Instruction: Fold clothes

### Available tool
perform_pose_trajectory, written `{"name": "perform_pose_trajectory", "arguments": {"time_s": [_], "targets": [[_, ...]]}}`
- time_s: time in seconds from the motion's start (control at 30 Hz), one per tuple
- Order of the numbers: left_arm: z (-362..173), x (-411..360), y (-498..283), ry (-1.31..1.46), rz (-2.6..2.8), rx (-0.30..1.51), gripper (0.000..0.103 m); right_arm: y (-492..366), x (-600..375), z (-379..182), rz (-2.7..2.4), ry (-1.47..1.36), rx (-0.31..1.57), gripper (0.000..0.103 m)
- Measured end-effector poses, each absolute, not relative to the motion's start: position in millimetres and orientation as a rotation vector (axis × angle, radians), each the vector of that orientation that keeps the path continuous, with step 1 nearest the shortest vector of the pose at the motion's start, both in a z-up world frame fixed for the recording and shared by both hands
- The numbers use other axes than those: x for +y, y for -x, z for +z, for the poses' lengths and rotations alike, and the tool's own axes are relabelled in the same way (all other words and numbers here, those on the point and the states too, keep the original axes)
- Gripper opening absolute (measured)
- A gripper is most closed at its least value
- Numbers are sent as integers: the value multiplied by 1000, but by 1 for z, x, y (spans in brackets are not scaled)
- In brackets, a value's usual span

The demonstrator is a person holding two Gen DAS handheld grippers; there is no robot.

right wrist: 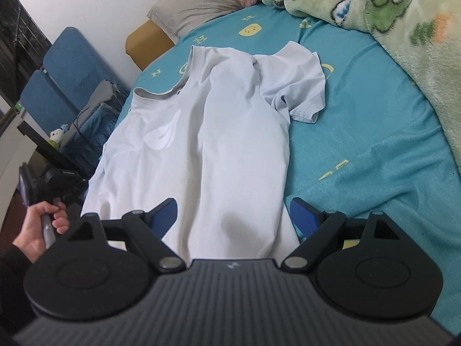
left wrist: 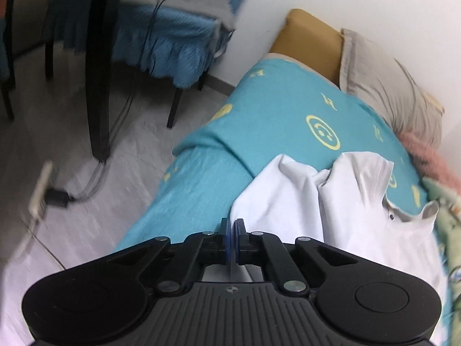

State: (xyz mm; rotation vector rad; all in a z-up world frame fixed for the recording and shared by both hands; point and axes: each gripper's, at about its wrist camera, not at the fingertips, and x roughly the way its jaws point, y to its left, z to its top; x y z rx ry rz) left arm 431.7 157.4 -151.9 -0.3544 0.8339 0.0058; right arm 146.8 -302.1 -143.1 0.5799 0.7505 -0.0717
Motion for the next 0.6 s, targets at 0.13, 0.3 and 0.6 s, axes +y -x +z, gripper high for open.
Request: {"name": "perform_pose_trajectory", "arguments": {"time_s": [0.13, 0.3, 0.6], "targets": [[-124, 145, -446, 122, 104, 745, 2, -147, -303, -143, -76, -581, 748, 87], [-96, 116, -475, -229, 320, 585, 2, -152, -305, -148, -94, -561, 750, 87], [-112, 136, -423, 124, 204, 858, 45, -160, -305, -145, -101, -511, 721, 87]]}}
